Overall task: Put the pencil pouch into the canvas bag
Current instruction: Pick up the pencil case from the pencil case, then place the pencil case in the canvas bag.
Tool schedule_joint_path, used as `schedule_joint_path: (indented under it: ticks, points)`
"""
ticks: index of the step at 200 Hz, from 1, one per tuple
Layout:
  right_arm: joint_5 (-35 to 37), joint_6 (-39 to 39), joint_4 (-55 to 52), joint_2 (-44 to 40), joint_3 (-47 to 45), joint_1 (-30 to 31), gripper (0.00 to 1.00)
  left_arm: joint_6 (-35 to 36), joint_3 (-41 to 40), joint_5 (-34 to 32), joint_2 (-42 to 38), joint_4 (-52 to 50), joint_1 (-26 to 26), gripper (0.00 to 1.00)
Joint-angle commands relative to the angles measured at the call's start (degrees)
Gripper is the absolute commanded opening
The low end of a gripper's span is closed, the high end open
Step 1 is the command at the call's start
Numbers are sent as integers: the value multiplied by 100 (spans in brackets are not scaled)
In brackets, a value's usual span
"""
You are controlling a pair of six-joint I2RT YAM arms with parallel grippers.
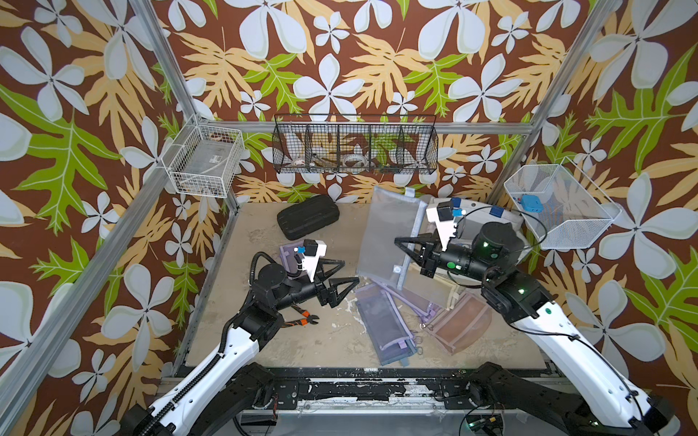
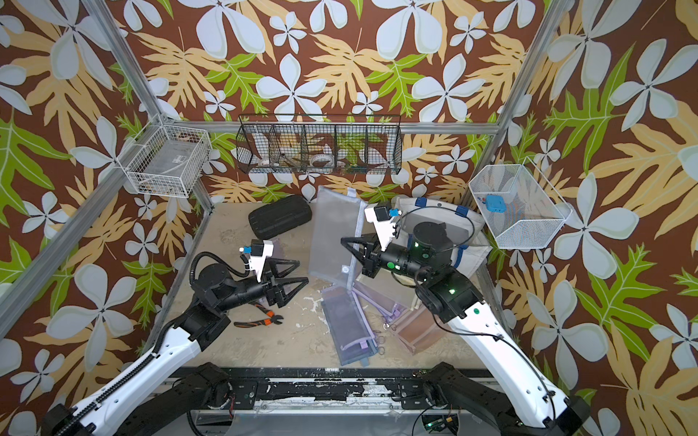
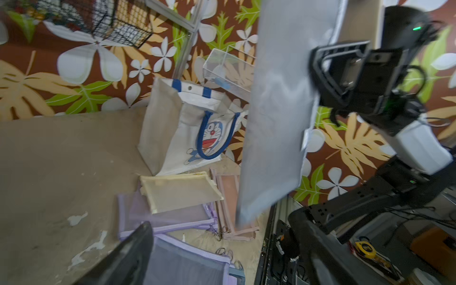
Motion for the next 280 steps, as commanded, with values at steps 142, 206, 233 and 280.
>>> schedule_joint_path:
  ticks: [142, 206, 233, 280]
  points:
    - [6992, -5897, -1587, 1973, 1681, -988, 0, -1626, -1115, 385, -266, 973, 9, 98]
    - [7123, -6821, -1141, 2557, 1294, -1524, 0, -1578, -1153, 114, -773, 900, -379, 97]
    - [6955, -6796, -1369, 2880, 1225, -1560, 0, -1405, -1043, -10, -886, 676, -503, 96]
    - [6537, -6612, -1620, 3157, 1201, -1962, 0, -968, -700, -406, -962, -38, -618, 95]
